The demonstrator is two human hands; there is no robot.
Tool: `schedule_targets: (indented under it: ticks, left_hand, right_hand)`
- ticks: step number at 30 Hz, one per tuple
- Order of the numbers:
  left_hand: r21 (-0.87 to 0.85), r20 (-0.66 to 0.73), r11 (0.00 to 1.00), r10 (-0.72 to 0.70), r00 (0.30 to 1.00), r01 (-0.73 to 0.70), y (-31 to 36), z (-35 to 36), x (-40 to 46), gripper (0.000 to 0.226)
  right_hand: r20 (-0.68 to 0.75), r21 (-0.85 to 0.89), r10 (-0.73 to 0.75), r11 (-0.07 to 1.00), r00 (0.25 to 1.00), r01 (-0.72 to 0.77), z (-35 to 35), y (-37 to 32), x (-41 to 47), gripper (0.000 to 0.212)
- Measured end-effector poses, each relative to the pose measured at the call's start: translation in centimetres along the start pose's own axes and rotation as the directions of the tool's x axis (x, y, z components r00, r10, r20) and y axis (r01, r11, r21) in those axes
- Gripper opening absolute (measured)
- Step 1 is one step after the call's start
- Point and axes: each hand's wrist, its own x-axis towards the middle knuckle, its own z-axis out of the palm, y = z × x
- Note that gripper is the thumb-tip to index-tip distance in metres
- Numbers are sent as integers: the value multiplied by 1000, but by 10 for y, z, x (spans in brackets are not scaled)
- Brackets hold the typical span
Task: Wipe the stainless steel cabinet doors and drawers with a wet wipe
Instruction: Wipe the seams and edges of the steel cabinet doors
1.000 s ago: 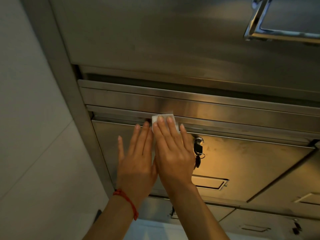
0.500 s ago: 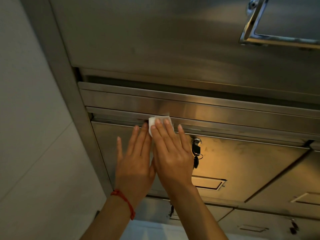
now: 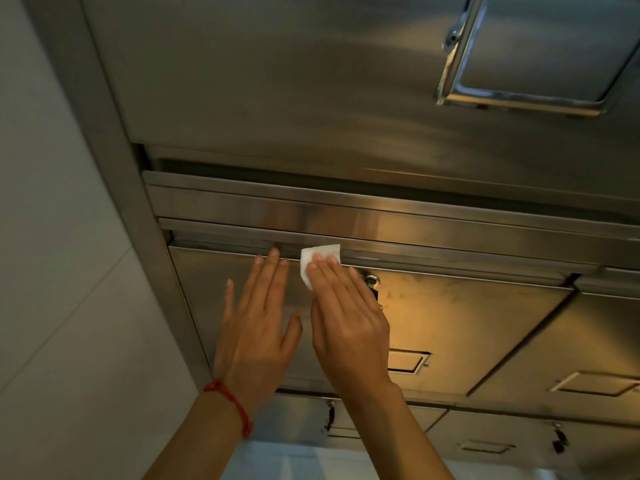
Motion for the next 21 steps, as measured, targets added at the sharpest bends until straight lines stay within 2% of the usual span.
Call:
schedule_targets:
  ticks: [5,11,21]
  left_hand:
    - [-30,27,1000,-4,1000,5,10,-9,-2,64]
    - [-70,-2,998,-12,1000,12,21,-19,-3,58]
    - [-51,3,998,37,999,-37,50,-13,-22,55]
  right_hand:
    - [52,19,48,999,998,-49,-16,3,3,32]
    - [116,40,98,994,988,-104,-36,8,5,49]
    - [114,99,173,978,978,-185,-71,24,-7,51]
